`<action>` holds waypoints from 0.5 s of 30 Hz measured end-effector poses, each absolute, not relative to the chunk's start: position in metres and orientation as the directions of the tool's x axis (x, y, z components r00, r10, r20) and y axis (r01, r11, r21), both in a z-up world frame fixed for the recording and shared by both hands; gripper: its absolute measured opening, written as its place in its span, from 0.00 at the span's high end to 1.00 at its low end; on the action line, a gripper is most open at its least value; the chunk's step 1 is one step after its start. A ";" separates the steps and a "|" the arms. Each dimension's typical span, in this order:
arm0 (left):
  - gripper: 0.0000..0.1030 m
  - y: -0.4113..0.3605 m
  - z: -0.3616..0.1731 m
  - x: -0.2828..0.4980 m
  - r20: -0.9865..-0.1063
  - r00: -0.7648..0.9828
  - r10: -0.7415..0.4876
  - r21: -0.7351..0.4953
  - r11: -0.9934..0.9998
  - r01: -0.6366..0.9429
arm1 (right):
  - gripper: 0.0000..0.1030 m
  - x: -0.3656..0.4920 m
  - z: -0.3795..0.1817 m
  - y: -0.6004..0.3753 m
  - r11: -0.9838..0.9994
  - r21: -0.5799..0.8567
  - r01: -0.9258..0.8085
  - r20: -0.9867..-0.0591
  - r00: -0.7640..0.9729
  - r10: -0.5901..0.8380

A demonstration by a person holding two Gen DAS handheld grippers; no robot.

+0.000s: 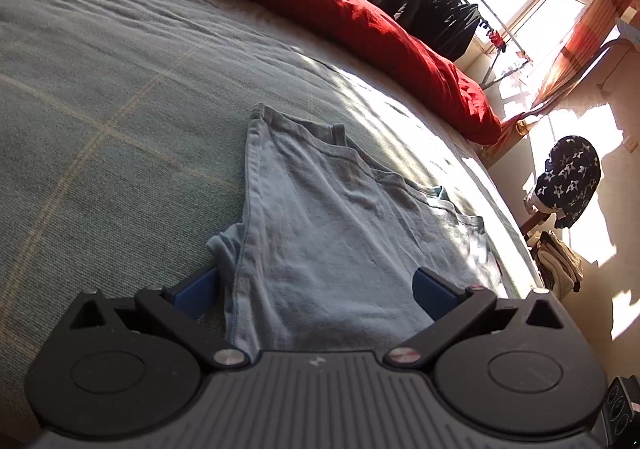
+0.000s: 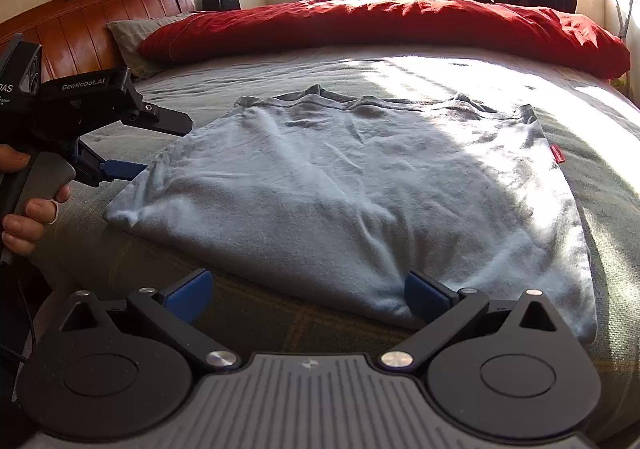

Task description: Fold clothes

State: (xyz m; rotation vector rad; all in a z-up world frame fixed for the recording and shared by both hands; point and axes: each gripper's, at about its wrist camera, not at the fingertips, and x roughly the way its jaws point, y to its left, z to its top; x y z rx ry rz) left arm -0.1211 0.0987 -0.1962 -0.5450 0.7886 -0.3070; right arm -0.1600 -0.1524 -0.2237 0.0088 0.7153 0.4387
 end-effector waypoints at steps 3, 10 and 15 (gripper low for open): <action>0.01 0.116 -0.191 -0.122 -0.529 0.698 -0.483 -0.620 0.781 0.071 | 0.00 -0.160 -0.224 -0.150 0.911 0.138 -0.390 -0.639 0.667 0.383; 0.03 0.148 -0.209 -0.065 -0.507 0.614 -0.605 -0.741 0.669 0.047 | 0.00 -0.154 -0.223 -0.153 0.905 0.158 -0.395 -0.647 0.651 0.397; 0.03 0.148 -0.222 -0.037 -0.537 0.552 -0.638 -0.753 0.658 0.027 | 0.00 -0.152 -0.221 -0.155 0.903 0.176 -0.393 -0.654 0.638 0.405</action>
